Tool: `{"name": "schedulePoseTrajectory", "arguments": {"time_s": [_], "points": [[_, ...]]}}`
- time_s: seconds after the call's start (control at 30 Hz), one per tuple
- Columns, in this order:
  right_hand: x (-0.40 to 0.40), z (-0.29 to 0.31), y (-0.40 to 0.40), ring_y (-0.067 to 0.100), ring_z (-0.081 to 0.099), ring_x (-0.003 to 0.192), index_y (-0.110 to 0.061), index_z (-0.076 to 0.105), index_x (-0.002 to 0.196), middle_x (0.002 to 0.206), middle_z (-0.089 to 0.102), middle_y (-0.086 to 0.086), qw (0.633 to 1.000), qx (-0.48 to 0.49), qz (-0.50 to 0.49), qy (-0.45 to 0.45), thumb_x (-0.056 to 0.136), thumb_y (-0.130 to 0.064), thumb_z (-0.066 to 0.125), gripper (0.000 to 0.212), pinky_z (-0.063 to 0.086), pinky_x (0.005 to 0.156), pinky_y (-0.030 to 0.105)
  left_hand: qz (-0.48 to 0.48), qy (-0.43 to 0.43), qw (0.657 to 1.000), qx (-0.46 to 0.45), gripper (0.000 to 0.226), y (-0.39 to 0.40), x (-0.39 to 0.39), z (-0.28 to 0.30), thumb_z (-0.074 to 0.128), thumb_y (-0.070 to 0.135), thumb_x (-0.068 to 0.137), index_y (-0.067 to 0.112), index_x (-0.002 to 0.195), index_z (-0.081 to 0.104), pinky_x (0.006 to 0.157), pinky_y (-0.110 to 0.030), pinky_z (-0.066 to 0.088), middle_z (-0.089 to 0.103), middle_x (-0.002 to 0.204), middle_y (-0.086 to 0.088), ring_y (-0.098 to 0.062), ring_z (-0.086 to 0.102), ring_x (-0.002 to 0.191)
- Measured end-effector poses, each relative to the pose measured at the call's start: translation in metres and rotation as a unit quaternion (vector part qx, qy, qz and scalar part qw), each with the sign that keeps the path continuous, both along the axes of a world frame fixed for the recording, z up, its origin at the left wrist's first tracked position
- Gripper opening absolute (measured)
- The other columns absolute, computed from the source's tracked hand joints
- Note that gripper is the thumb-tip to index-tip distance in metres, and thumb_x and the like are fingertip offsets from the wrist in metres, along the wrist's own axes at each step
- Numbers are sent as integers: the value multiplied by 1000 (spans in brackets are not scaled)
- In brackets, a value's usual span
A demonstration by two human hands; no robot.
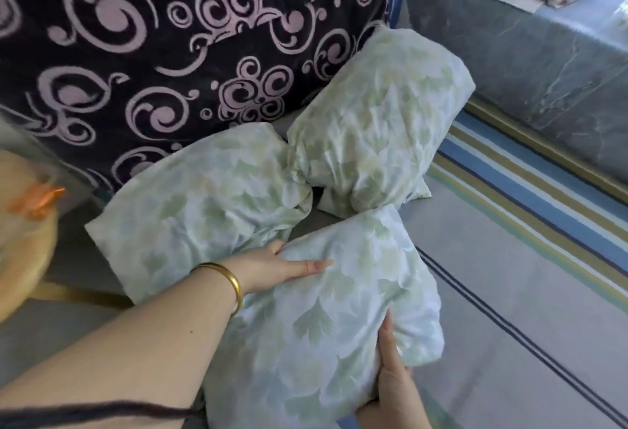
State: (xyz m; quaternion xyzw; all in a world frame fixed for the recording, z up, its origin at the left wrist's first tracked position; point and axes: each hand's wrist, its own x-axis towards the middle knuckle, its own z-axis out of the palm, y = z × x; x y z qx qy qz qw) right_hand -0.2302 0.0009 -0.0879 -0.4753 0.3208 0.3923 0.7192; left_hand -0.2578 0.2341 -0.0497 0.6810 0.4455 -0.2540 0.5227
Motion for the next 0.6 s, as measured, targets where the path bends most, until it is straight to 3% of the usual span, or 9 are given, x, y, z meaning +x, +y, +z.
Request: {"name": "schedulePoseTrajectory", "arguments": {"time_s": [0.07,0.17,0.33,0.4,0.47,0.53,0.6], "points": [[-12,-2,8,36,72,102,-38,51,132,117,74,4,999,-37,-13,2,49,-57,94,95,51,93,60,14,4,1000,-2,149,10,-11,-7,65,98,28,30,155,25,116,-38,34,36,155,8,-20,41,138],[-16,-3,18,34,74,92,-44,49,125,110,76,1,997,-74,-18,7,39,-59,96,99,54,87,61,36,4,999,-26,149,17,-24,-15,63,99,31,31,156,18,114,-33,30,26,160,8,-19,33,143],[-2,2,44,30,75,95,-44,50,122,111,76,-1,996,-47,76,-10,48,-45,99,88,58,81,57,115,29,992,-43,148,36,-40,-20,58,101,33,33,157,14,119,-40,27,27,161,5,-22,33,144],[5,2,55,31,73,98,-44,51,125,114,75,0,993,-27,113,-20,51,-41,98,88,57,83,58,150,-4,987,-49,140,43,-47,-21,63,97,39,29,155,24,113,-37,37,43,151,5,-20,48,132],[11,1,60,31,71,103,-45,46,133,120,72,0,990,-52,124,-51,47,-41,100,102,56,86,60,138,-36,988,-53,127,46,-47,-19,65,94,44,26,149,39,105,-32,44,57,137,7,-16,59,118],[17,7,62,32,65,114,-47,34,140,135,60,2,979,-142,116,-88,41,-39,100,120,53,92,60,98,-25,995,6,106,48,-42,-18,60,95,50,26,131,57,98,-34,51,68,119,7,-15,65,105],[27,23,66,34,46,133,-44,19,149,153,36,7,928,-311,136,-150,47,-38,99,130,44,104,58,57,6,989,139,74,55,-37,-14,50,91,66,28,101,66,85,-34,56,71,93,9,-14,66,84]]}}
